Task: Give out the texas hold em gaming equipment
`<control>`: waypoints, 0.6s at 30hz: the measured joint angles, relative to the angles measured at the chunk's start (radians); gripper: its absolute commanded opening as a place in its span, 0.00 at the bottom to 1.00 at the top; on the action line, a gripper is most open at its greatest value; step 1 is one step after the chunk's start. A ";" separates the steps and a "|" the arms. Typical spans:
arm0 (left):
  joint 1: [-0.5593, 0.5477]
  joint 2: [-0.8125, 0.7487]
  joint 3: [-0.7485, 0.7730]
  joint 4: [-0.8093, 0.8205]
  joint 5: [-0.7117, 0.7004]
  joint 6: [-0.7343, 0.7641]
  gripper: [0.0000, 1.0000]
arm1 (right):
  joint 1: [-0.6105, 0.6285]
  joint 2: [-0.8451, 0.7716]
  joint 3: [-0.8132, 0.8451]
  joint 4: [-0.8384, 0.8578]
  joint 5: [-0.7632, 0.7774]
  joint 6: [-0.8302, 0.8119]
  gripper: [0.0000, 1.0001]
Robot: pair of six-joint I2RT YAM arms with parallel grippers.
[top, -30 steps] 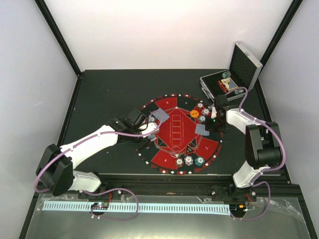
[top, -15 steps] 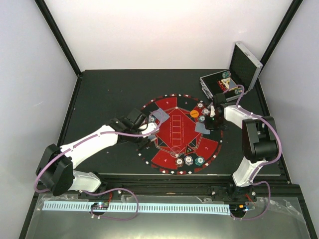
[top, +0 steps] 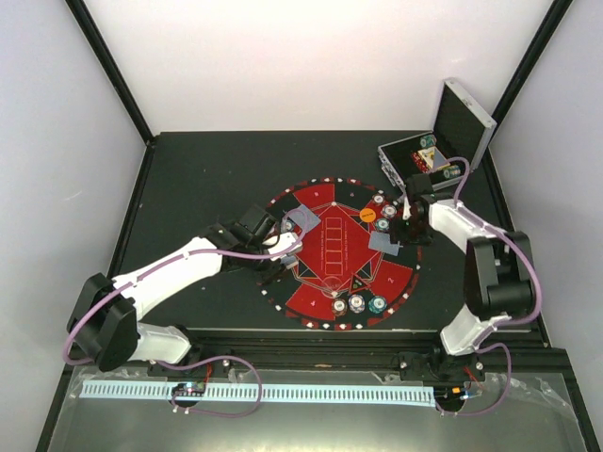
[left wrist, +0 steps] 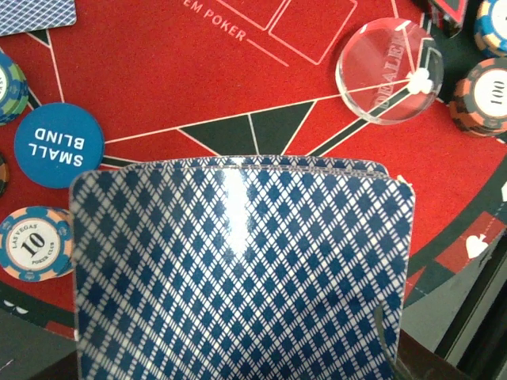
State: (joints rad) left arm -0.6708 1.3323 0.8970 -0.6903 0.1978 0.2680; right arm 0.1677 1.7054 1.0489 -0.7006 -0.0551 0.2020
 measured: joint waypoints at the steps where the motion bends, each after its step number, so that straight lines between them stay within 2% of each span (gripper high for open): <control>1: -0.003 -0.002 0.000 0.001 0.005 0.000 0.34 | 0.000 -0.027 0.000 -0.009 0.003 0.002 0.65; 6: -0.032 -0.011 0.000 0.004 0.049 0.000 0.35 | 0.008 -0.233 -0.001 -0.039 -0.053 0.006 0.66; 11: -0.069 -0.012 0.000 0.006 0.093 0.001 0.35 | 0.089 -0.392 -0.091 0.053 -0.315 0.051 0.67; 18: -0.111 -0.013 0.000 0.006 0.124 0.001 0.35 | 0.330 -0.390 -0.308 0.322 -0.653 0.247 0.67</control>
State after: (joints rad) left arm -0.7815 1.3197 0.8970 -0.6838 0.3222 0.2687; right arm 0.4976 1.3151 0.7406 -0.3786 -0.7078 0.4492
